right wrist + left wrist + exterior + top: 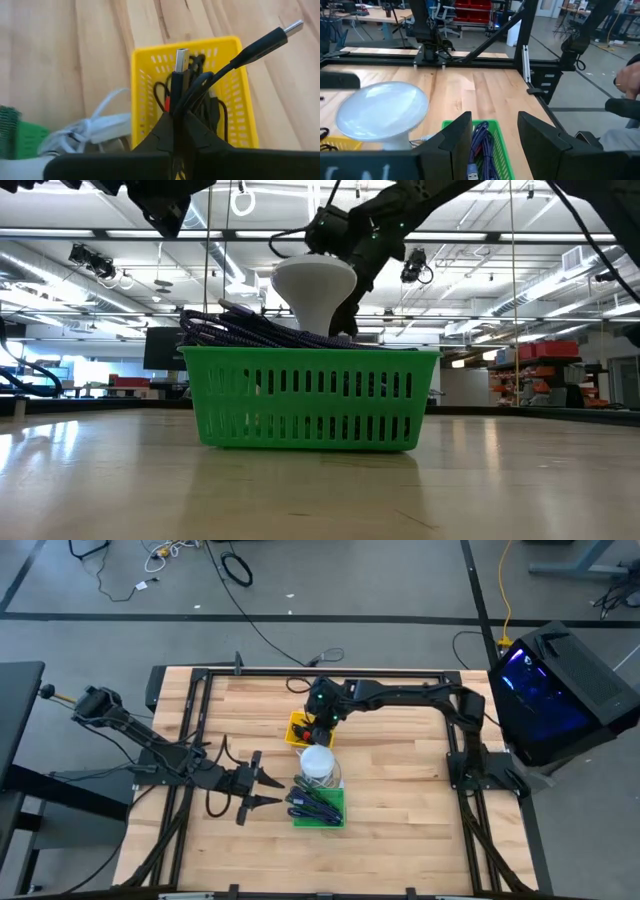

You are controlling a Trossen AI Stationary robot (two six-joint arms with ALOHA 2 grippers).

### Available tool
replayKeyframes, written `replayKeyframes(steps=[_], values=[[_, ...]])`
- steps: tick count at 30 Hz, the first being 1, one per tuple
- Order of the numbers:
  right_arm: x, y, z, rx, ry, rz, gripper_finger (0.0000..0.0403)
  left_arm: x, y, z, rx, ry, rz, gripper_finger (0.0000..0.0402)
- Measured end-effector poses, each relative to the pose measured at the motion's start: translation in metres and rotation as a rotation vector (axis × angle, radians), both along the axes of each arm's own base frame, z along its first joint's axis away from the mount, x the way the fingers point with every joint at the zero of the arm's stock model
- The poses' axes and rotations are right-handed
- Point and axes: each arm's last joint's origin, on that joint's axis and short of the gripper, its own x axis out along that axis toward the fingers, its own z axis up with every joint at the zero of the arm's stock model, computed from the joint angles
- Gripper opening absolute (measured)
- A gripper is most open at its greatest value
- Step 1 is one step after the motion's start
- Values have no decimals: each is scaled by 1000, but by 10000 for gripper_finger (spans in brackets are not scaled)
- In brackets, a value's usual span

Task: Pick & Place USB Port
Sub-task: Put the black USB cable into the yellow bin

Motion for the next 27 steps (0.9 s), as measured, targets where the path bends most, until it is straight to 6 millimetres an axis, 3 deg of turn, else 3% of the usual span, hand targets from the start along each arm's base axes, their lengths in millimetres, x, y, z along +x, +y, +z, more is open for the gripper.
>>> replayKeyframes(steps=[6, 16, 27], values=[[1, -3, -4, -34, 11, -5, 6, 0, 0, 0, 17, -3, 0, 165], [5, -5, 0, -82, -43, -3, 67, 0, 0, 0, 21, -3, 3, 165], [9, -6, 3, -97, -98, 18, 77, 0, 0, 0, 24, -4, 3, 165]])
